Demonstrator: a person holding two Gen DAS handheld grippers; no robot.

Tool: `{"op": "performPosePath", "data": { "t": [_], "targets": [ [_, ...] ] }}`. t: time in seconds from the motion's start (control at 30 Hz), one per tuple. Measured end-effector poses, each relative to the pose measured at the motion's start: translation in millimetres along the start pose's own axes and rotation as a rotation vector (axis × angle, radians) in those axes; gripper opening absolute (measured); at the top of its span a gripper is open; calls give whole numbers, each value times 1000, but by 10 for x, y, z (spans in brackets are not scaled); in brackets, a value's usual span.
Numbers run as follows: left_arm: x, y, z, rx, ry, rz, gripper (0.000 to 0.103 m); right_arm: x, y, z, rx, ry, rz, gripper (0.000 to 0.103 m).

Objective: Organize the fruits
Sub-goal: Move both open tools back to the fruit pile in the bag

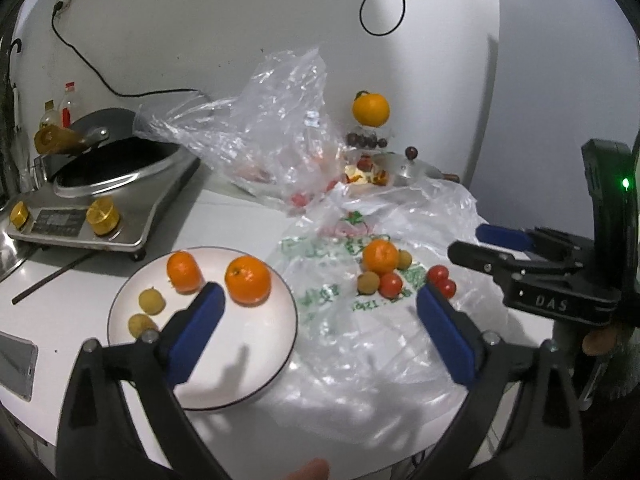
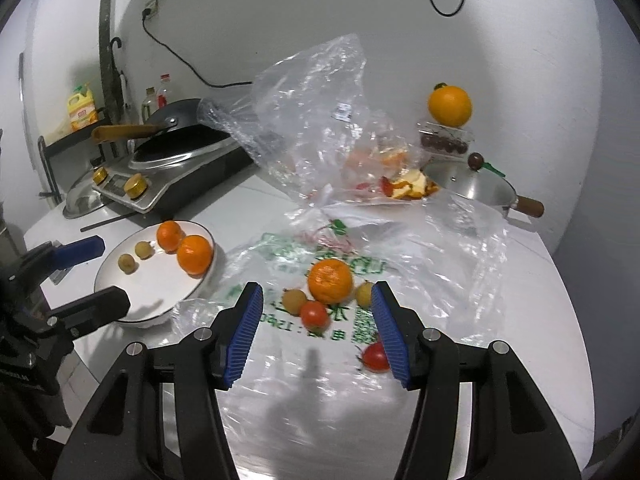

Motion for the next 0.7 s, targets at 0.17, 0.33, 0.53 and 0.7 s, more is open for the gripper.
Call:
{"op": "performPosePath", "data": {
  "t": [0.17, 0.33, 0.53, 0.7],
  "targets": [
    [-5, -121, 99, 8, -8, 13, 102, 67, -168, 30, 4, 11, 18, 59],
    [-17, -211, 183, -8, -36, 22, 102, 127, -288, 83, 6, 26, 21, 59],
    [19, -315, 332, -33, -1, 63, 102, 175, -429, 213, 5, 54, 22, 59],
    [62, -382, 439, 12, 38, 79, 102, 212, -474, 341, -9, 84, 17, 53]
  ]
}}
Point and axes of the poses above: each gripper's, at about its wrist camera, not at the fingertips, and z roughly the way its jaws point, y to its left, x to its underside, the point moved 3 cm from there along z, roughly the way its jaws point, and after that the axes turned 5 degrees about x, right-handed, at the moved point
